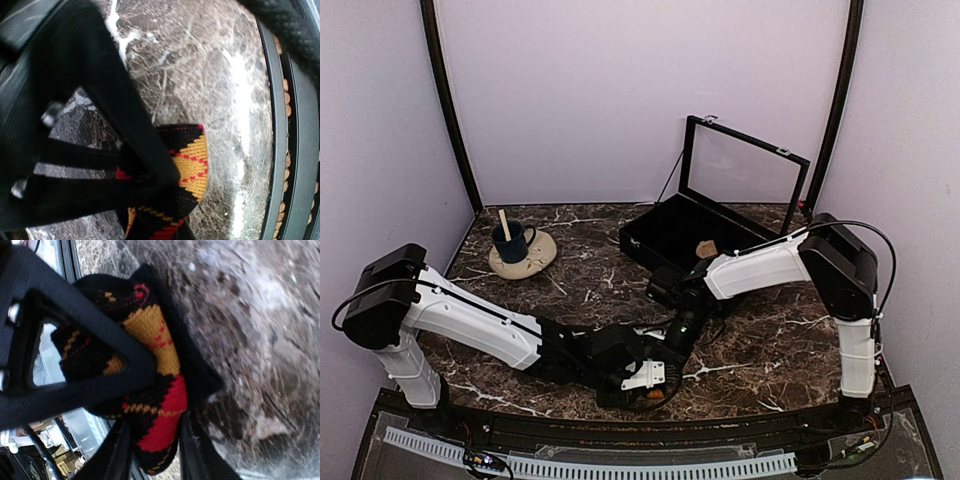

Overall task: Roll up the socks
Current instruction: Pick up the sock from the center of the board.

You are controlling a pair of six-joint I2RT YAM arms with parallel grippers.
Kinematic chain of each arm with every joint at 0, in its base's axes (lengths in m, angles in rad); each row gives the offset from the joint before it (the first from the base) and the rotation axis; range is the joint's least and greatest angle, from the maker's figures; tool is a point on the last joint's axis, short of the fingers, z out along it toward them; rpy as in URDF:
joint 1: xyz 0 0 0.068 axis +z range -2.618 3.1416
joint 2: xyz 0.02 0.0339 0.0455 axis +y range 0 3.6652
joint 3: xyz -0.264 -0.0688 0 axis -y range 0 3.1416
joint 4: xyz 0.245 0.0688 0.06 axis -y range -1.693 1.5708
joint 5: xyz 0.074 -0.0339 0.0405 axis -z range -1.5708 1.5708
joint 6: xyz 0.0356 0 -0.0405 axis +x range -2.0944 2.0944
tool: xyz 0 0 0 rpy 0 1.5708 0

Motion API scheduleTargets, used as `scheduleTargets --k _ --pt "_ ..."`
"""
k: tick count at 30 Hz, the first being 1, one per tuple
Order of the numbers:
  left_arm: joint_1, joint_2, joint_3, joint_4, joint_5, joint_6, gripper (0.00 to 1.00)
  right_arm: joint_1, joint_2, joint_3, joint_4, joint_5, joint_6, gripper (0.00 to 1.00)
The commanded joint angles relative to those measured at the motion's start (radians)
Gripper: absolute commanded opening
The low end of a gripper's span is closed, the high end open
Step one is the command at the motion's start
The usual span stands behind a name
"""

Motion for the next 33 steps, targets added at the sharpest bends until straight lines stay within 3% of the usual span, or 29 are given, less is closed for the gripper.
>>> scheduleTargets --k 1,15,23,33 --pt "0.029 0.029 -0.061 -0.025 0.070 -0.078 0.00 -0.018 -0.051 -0.039 0.044 -0.010 0.025 0.32" --pt "0.103 -0.044 -0.099 -0.017 -0.007 -0.239 0.00 -0.134 -0.250 -0.087 0.107 0.021 0.118 0.40" --pt "0.207 -0.077 0.019 -0.079 -0.080 -0.326 0.00 -0.192 -0.381 -0.113 0.173 0.284 0.230 0.44" --pt "0.398 -0.017 0.311 -0.131 -0.052 -0.412 0.00 -0.298 -0.572 -0.161 0.305 0.733 0.401 0.49"
